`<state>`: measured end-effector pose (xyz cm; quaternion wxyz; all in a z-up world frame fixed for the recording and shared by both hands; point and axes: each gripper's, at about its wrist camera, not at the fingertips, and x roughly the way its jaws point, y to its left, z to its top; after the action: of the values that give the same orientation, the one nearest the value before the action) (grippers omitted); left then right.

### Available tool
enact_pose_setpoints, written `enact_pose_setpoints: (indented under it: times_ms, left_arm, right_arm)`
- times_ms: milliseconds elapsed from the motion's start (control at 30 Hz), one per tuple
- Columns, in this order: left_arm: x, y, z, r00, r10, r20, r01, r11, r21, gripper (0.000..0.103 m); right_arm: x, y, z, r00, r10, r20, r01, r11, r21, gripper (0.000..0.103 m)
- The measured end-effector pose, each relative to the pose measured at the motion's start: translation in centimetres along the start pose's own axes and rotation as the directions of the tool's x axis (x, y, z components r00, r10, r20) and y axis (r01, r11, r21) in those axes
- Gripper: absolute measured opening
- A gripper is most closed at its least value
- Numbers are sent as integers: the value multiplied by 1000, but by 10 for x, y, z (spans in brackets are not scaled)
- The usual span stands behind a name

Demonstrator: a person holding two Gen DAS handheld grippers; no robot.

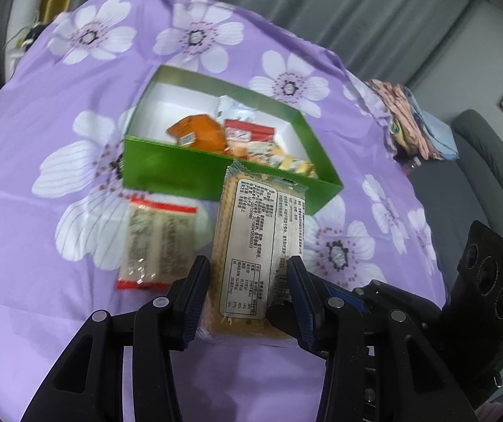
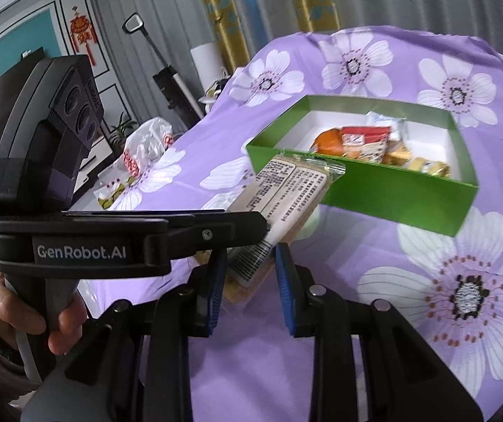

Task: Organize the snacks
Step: 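Carry the biscuit pack over the green box with the right tool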

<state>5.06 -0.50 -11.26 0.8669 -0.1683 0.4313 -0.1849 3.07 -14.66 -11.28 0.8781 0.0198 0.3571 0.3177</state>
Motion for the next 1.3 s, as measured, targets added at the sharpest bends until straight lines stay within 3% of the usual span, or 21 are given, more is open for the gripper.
enact_pose_setpoints:
  times_ms: [433, 1300]
  left_arm:
    - [11, -34, 26, 1000, -22, 19, 21, 998, 66, 46]
    - [46, -36, 97, 998, -54, 36, 50, 994, 95, 46]
  right_arm:
    - [-23, -23, 14, 996, -28, 81, 26, 999, 24, 29]
    - [-2, -64, 63, 987, -74, 142, 75, 997, 2, 29]
